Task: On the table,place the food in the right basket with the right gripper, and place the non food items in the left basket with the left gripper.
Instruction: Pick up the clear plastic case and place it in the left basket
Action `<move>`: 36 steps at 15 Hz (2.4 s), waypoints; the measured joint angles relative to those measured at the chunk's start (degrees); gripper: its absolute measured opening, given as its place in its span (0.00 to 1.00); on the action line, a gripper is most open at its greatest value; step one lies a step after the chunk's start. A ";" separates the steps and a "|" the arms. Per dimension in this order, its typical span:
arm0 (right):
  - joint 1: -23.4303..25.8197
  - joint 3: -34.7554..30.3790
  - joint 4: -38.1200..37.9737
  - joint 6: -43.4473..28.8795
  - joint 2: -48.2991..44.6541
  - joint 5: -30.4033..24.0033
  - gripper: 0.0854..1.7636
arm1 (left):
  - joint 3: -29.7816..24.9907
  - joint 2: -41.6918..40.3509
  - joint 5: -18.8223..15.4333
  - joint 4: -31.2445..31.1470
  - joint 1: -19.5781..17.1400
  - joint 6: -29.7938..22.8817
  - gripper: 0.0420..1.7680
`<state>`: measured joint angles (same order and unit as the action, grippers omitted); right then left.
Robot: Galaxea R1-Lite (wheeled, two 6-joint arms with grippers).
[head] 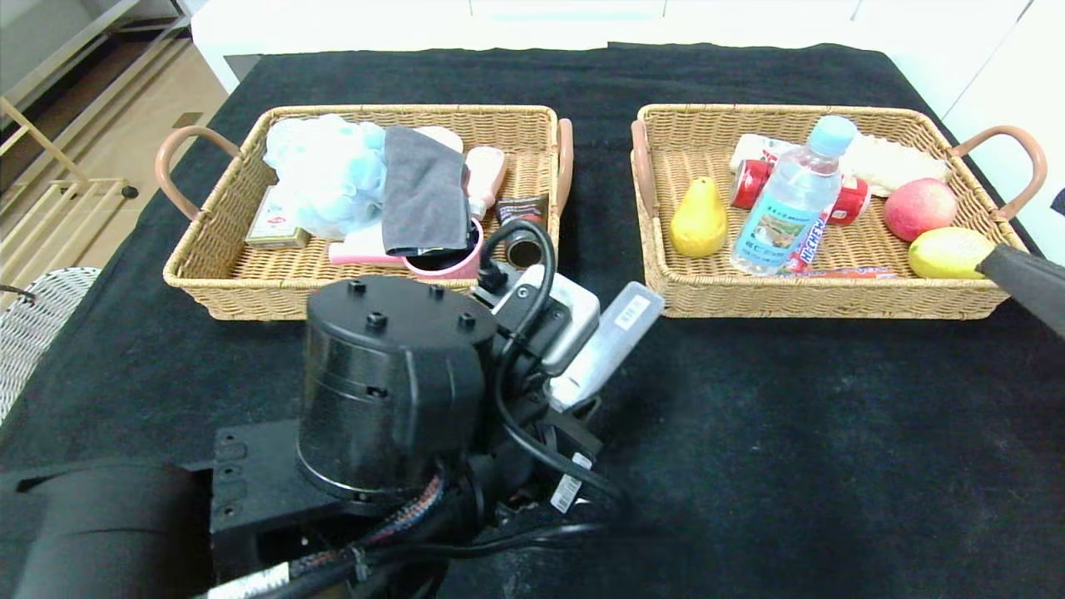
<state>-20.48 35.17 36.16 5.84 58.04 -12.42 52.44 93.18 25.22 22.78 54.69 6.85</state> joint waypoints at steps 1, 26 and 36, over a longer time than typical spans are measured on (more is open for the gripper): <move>-1.07 -0.34 -0.35 0.41 0.15 0.27 0.97 | 0.00 -0.77 1.16 0.15 -0.87 0.00 0.36; -7.28 -1.85 -3.96 0.79 2.71 0.93 0.97 | 29.33 9.46 4.35 -3.91 -19.38 -1.56 0.36; -7.28 -1.79 -3.74 0.79 2.51 0.93 0.97 | 39.01 17.62 4.96 -7.63 -21.18 -1.51 0.54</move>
<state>-27.76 33.38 32.41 6.63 60.55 -11.50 91.45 110.80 30.18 15.15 33.51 5.34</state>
